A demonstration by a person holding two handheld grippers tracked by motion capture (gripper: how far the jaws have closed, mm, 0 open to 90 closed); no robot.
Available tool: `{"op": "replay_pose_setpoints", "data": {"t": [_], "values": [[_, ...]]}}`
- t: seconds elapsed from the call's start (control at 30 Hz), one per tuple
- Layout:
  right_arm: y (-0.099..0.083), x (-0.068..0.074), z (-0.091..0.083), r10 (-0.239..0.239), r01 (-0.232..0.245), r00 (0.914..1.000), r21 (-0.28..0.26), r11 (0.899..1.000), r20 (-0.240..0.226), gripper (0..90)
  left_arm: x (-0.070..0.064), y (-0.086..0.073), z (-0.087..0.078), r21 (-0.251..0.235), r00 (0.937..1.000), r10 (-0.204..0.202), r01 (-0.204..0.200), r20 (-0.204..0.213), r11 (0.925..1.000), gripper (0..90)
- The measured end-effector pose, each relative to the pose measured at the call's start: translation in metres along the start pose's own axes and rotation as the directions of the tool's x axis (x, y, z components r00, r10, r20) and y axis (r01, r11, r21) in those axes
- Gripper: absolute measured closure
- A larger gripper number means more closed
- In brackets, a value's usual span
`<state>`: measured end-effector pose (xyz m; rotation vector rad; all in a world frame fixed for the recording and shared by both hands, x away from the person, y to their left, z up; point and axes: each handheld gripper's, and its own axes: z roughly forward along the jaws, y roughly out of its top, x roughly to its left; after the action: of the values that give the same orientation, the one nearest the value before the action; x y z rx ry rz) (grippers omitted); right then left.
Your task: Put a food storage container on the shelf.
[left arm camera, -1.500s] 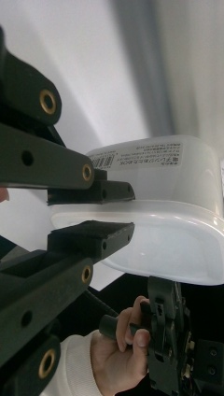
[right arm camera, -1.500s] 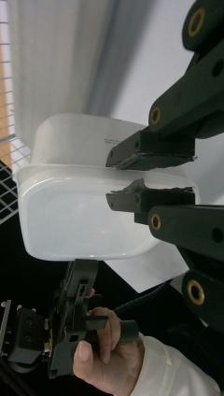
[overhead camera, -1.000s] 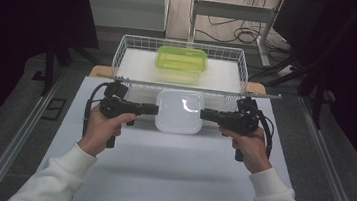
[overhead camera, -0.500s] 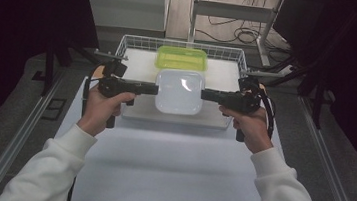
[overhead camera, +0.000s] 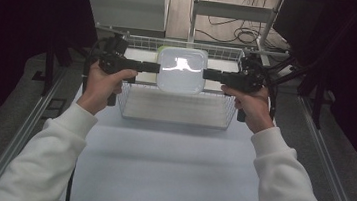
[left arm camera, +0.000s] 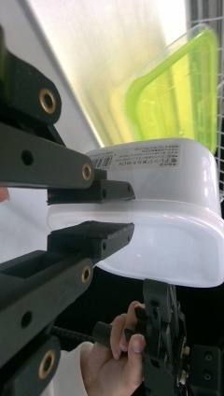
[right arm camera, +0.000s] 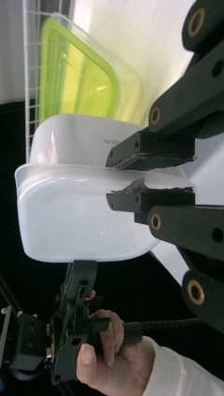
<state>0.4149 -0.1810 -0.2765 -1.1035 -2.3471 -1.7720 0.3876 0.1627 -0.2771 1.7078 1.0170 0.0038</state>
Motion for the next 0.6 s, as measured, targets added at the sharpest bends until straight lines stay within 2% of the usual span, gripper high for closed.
{"op": "replay_pose_setpoints", "data": {"t": [0.1, 0.3, 0.6], "values": [[0.008, -0.005, 0.002, 0.001, -0.001, 1.0, -0.009, 1.0, 0.005, 78.0, 0.003, 0.01, 0.002, 0.006, 0.9999, 0.01, -0.01, -0.003, 0.9999, 79.4], [0.018, -0.012, 0.004, 0.007, -0.007, 1.0, -0.011, 1.0, 0.002, 78.0, 0.009, 0.02, 0.006, 0.009, 0.9999, 0.012, -0.012, 0.003, 0.9999, 79.5], [0.035, -0.023, 0.013, 0.019, -0.019, 0.9998, 0.003, 1.0, 0.007, 77.8, 0.021, 0.037, 0.01, 0.013, 0.9998, -0.017, 0.017, 0.01, 0.9998, 79.5]]}}
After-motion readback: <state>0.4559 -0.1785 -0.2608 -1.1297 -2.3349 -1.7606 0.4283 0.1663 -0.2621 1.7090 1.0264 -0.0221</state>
